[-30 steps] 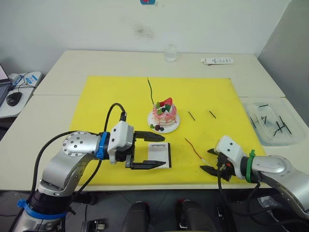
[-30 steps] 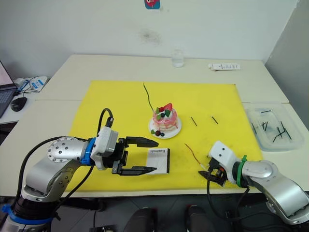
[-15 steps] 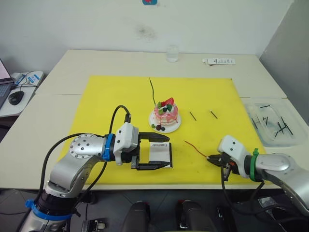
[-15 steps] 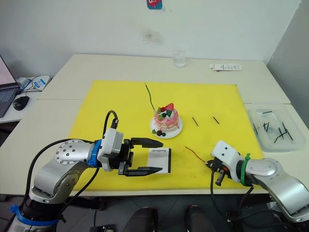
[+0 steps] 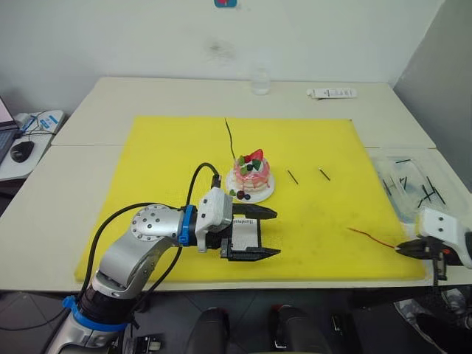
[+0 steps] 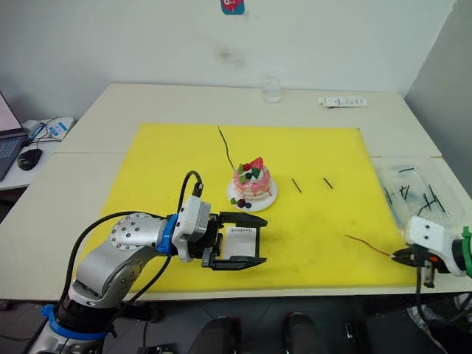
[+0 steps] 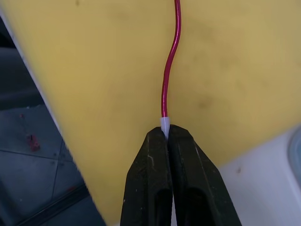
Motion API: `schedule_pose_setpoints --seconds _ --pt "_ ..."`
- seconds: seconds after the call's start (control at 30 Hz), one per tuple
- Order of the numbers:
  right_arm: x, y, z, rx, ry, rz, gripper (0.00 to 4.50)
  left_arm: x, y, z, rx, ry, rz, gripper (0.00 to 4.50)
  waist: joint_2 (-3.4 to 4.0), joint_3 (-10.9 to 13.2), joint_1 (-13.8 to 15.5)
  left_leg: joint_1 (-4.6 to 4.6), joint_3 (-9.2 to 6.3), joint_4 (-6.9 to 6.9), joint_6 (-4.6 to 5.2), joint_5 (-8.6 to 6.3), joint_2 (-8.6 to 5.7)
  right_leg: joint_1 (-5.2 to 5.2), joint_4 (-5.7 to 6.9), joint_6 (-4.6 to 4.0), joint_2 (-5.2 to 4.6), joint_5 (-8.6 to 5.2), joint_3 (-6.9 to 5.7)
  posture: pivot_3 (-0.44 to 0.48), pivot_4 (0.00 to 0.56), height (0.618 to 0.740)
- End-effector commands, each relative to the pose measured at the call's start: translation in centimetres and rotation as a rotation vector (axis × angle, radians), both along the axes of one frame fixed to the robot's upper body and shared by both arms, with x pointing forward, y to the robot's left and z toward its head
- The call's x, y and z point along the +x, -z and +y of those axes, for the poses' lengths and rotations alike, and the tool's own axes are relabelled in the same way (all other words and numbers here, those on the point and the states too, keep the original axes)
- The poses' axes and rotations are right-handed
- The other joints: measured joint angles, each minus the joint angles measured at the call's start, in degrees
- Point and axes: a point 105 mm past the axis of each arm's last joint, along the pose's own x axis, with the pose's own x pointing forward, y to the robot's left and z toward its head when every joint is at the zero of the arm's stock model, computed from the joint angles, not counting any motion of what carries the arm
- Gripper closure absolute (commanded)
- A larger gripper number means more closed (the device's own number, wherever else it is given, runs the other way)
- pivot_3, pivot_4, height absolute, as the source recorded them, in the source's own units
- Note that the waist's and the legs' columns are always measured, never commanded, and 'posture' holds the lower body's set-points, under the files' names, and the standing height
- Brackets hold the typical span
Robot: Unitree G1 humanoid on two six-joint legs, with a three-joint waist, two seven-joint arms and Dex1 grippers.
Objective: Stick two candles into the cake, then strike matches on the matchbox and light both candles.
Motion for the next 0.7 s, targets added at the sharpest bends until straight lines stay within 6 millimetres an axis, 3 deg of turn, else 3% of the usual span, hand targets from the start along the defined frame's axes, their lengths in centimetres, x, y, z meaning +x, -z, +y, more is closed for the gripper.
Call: schedule_pose_setpoints --seconds 0.03,0.13,0.27,0.47,0.7 --pt "0.3 -0.6 -0.1 -0.011 -0.038 0.005 4.46 -0.7 -0.8 -0.5 -0.024 0.014 -0.022 0.95 0.01 0.0 0.0 0.02 -0.01 0.00 0.00 0.00 0.01 0.00 0.02 0.01 0.04 0.00 0.00 0.000 0.150 0.740" --pt "0.4 -0.8 0.3 -0.024 -0.057 0.023 3.80 -1.0 -0.7 -0.5 -0.026 0.011 -0.014 0.95 0.05 0.0 0.0 0.03 -0.07 0.01 0.00 0.00 0.02 0.01 0.07 0.02 0.06 0.01 -0.03 0.000 0.150 0.740" --pt "0.6 -1.5 0.5 -0.067 -0.086 0.034 2.44 -1.1 -0.6 -0.8 -0.030 0.011 -0.010 0.95 0.06 0.0 0.2 0.02 -0.06 0.01 -0.01 0.00 0.02 0.01 0.07 0.02 0.06 0.01 -0.02 0.000 0.150 0.740" --pt "0.4 -2.1 0.4 -0.226 -0.118 0.106 2.44 -1.1 -1.0 -1.6 -0.053 0.011 -0.014 0.95 0.10 0.0 0.2 0.02 0.00 0.03 -0.01 0.00 0.00 0.01 0.05 0.00 0.00 0.00 0.01 0.000 0.150 0.740" --pt "1.7 -1.9 0.7 -0.252 -0.087 0.107 2.44 -2.3 -1.2 -2.5 -0.021 0.082 -0.069 0.95 0.12 0.0 0.2 0.02 0.01 0.02 -0.01 0.00 0.00 0.00 0.06 -0.01 0.01 0.00 0.03 0.000 0.150 0.740"
